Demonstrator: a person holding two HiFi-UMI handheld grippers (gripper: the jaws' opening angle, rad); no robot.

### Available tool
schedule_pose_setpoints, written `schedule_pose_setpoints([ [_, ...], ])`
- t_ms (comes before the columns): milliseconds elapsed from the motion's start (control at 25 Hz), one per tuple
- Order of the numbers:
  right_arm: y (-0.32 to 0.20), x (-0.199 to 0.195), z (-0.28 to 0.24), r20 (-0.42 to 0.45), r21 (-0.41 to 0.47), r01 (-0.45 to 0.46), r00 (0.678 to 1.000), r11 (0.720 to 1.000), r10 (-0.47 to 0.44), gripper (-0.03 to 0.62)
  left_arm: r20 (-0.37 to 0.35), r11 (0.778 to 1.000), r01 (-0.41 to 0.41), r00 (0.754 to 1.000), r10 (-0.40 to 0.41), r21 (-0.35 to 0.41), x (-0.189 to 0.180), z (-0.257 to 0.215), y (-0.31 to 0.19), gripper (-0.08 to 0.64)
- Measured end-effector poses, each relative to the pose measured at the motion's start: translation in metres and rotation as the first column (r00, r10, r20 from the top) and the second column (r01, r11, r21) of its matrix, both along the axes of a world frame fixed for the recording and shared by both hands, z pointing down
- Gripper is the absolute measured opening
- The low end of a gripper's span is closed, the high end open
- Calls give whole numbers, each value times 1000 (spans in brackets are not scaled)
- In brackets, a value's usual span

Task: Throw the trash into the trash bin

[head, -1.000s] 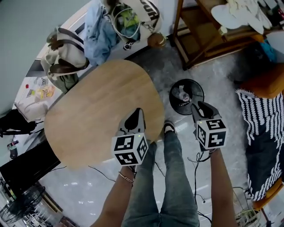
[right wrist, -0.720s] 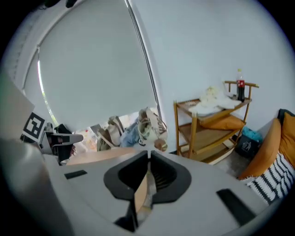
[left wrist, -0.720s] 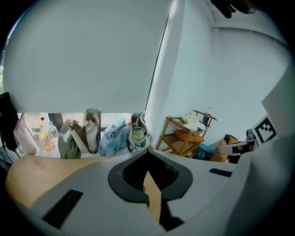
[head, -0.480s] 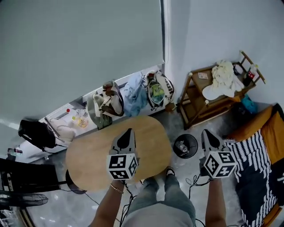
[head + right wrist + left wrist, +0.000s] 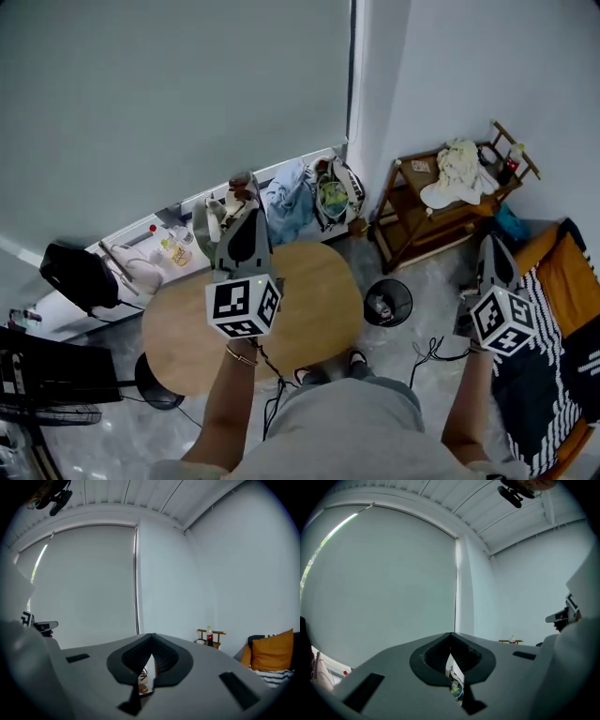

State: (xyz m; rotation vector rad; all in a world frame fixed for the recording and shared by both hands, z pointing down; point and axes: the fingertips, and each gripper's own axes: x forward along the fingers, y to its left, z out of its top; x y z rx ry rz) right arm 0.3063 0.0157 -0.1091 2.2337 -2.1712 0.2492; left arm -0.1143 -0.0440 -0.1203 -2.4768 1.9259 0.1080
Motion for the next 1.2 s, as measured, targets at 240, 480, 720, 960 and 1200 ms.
schedule_pose_setpoints([
  [240,18,18,16,23,-27,-80,997,996,80,6,-23,998,5,1000,-6,-60,-3,21,3,12],
  [480,25,26,26,-49,-62,-125,991,990,122,3,-20,995,-16,1000,14,-99,10,34,0,12],
  [720,26,34,29,-43,-67,-134,990,989,131,3,-11,992,-26,1000,25,-120,22,44,-1,12],
  [960,27,39,29,-42,-67,-137,990,988,134,3,-7,990,-29,1000,28,-135,26,51,-1,12],
  [1200,28,47,30,-48,-76,-136,990,988,133,3,-8,989,-17,1000,16,-145,28,54,-3,12],
])
